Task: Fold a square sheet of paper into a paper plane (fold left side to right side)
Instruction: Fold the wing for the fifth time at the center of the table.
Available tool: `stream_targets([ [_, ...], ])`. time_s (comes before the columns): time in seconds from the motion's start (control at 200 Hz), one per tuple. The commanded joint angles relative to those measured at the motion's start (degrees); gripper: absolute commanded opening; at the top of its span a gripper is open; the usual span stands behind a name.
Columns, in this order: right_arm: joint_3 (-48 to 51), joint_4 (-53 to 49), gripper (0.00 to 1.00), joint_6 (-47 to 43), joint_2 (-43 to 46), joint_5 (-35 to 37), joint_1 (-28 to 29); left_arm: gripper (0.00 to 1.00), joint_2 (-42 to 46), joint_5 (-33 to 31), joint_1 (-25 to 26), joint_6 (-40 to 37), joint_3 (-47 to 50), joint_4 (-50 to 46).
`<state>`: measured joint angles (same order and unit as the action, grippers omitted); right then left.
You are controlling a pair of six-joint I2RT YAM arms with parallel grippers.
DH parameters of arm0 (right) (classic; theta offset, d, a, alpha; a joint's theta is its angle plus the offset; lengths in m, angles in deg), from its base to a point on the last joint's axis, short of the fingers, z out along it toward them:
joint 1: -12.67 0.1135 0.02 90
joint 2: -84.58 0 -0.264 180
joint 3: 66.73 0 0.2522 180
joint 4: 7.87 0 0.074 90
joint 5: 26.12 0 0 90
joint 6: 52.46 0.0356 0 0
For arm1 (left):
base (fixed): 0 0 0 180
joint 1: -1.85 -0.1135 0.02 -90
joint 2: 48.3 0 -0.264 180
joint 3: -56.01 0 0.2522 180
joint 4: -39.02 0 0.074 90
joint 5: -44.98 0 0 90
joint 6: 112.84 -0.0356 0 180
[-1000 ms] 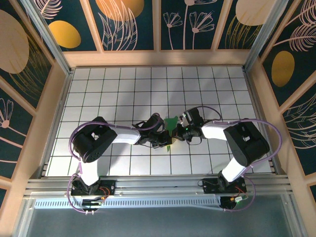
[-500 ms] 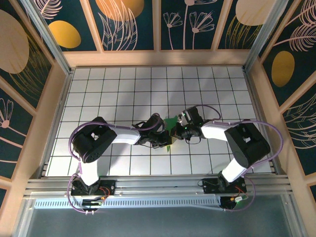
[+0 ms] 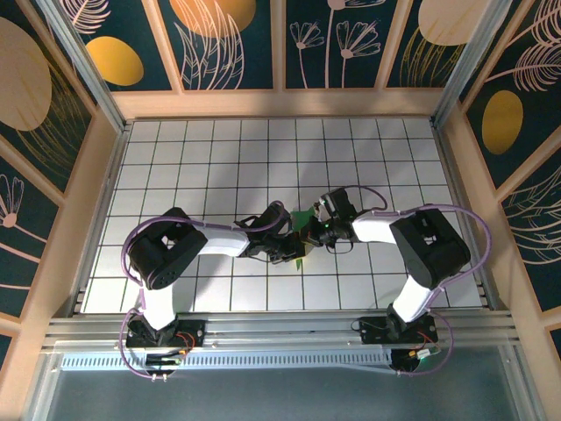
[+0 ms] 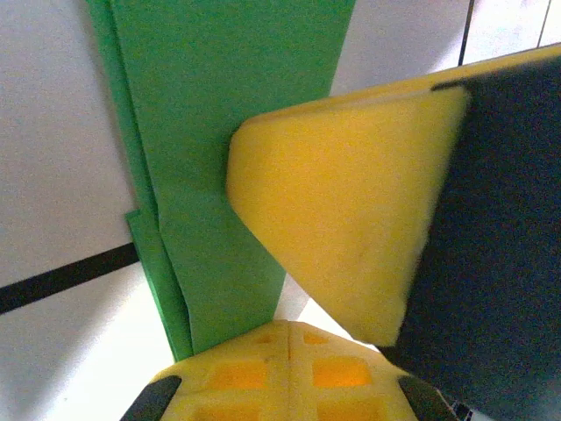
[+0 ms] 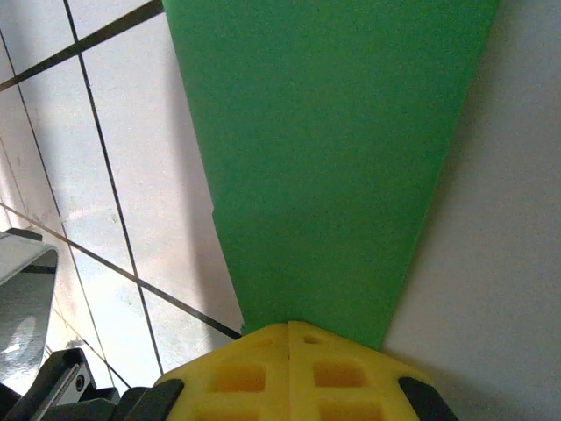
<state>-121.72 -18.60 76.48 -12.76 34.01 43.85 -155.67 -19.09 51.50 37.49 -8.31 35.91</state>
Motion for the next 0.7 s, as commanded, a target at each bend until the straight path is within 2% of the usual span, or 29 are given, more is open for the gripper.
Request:
stream_targets([
  [0.0, 0.1, -2.6, 0.00, -1.4, -2.2, 2.1, 0.5, 0.00, 2.6, 0.5, 0.4, 0.9, -0.2, -1.9],
  [0.155, 0.8, -4.4, 0.00, -2.0, -3.1, 3.0, 0.5, 0.01, 6.4, 0.4, 0.4, 0.7, -1.3, -3.7],
  [0.345, 0.8, -4.6, 0.00, -1.8, -3.2, 3.4, 0.7, 0.00, 11.1, 0.6, 0.4, 3.7, 2.3, -3.7],
  [0.691, 0.0, -5.0, 0.00, -1.6, -3.7, 3.6, 1.4, 0.00, 6.5, 1.9, 1.9, 5.0, 2.9, -0.6],
])
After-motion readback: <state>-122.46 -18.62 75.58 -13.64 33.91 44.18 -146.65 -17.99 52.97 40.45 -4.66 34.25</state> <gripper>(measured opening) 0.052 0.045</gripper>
